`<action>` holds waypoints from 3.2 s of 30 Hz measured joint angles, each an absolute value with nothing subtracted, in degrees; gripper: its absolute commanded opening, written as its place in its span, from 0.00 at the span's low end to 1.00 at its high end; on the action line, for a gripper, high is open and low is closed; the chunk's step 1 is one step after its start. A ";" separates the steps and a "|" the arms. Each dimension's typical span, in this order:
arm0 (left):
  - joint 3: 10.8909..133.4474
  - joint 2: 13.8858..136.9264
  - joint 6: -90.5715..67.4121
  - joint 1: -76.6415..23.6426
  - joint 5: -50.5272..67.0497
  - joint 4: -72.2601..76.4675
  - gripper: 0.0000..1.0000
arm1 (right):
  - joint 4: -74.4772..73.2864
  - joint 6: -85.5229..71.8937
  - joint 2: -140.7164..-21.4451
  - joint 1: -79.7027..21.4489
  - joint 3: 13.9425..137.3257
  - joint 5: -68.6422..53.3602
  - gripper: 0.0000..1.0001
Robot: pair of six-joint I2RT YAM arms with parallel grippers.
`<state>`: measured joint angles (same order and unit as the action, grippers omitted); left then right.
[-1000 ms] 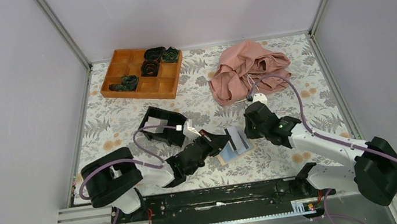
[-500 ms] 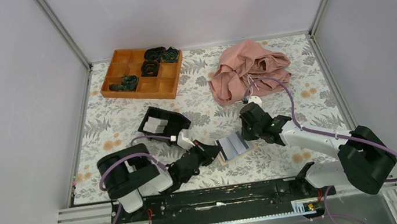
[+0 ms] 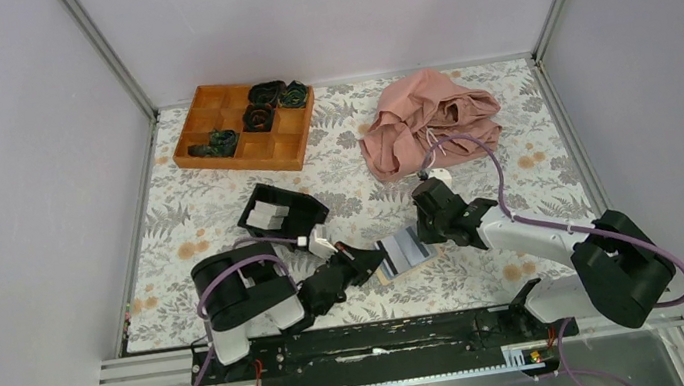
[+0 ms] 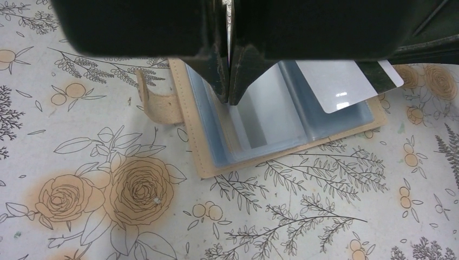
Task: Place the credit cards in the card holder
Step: Insert the credit card into the card holder.
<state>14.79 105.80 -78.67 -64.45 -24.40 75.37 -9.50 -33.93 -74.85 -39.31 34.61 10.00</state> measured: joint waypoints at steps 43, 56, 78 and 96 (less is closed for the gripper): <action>19.42 107.07 -90.35 -66.85 -29.12 64.12 0.00 | -6.07 -34.35 -76.01 -35.73 32.34 8.38 0.00; 19.92 107.11 -89.10 -66.85 -29.15 63.86 0.00 | -4.95 -34.33 -76.03 -35.55 31.94 8.19 0.00; 22.06 109.34 -87.46 -66.85 -29.17 64.14 0.00 | -3.46 -34.30 -75.92 -35.07 31.20 7.75 0.00; 25.76 112.25 -86.19 -66.85 -29.17 64.18 0.00 | -2.70 -34.30 -75.88 -34.70 30.87 7.25 0.00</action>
<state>25.76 112.25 -86.19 -66.85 -29.17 64.18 -2.70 -34.30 -75.88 -34.70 30.87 7.25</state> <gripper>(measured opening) 0.011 0.020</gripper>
